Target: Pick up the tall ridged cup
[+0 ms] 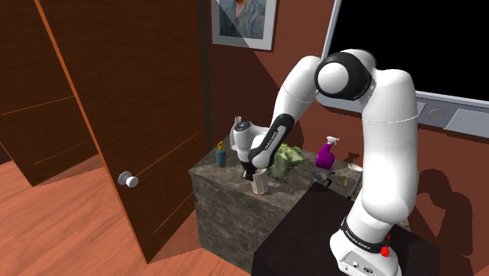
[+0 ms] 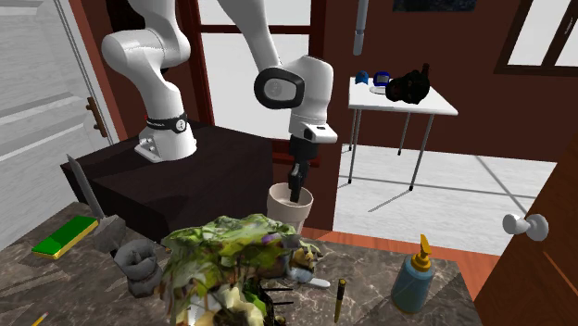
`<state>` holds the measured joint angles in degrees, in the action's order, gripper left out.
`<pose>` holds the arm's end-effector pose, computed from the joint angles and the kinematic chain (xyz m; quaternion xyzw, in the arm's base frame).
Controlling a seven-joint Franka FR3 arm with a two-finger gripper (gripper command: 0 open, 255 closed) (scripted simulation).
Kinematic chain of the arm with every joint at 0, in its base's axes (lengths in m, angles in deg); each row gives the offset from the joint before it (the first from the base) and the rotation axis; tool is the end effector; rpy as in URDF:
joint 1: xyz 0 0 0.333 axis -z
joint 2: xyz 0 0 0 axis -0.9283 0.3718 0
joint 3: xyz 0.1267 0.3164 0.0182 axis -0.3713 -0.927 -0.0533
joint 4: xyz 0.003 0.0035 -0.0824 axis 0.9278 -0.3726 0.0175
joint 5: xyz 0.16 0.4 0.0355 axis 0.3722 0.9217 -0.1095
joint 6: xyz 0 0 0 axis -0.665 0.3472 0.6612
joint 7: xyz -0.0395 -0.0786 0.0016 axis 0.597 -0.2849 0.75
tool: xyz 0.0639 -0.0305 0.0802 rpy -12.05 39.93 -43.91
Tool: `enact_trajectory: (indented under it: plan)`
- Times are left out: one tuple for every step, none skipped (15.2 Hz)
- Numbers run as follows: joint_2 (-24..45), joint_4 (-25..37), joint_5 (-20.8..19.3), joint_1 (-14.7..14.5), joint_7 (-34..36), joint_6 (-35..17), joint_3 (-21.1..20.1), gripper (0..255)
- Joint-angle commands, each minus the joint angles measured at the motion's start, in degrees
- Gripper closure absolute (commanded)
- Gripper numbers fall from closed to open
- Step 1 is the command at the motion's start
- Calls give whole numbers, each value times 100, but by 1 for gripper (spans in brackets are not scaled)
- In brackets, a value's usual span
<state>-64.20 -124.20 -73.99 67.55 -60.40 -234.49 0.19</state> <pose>0.5296 0.0077 0.1450 0.9874 0.0918 -0.0227 0.1271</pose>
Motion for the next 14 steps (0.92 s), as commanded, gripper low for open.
enact_trajectory:
  plan:
    - [3,0,-2,2,1,0,4,255]
    - [1,-1,-1,3,-1,1,4,255]
    - [2,-1,-2,2,1,0,4,255]
    - [6,2,-3,-5,11,2,2,255]
    - [-74,-19,36,10,-33,58,-21,255]
    - [-153,-37,76,24,-76,116,-44,255]
    - [-231,-54,116,38,-120,175,-66,255]
    - [-309,-70,157,51,-163,233,-87,255]
    - [-387,-85,197,63,-207,292,-108,255]
    - [-463,-98,238,75,-251,352,-128,255]
    - [-539,-110,279,85,-294,413,-147,255]
    - [-615,-120,320,95,-338,473,-165,255]
    - [-689,-130,361,104,-381,535,-182,255]
    - [-763,-137,402,112,-425,597,-199,255]
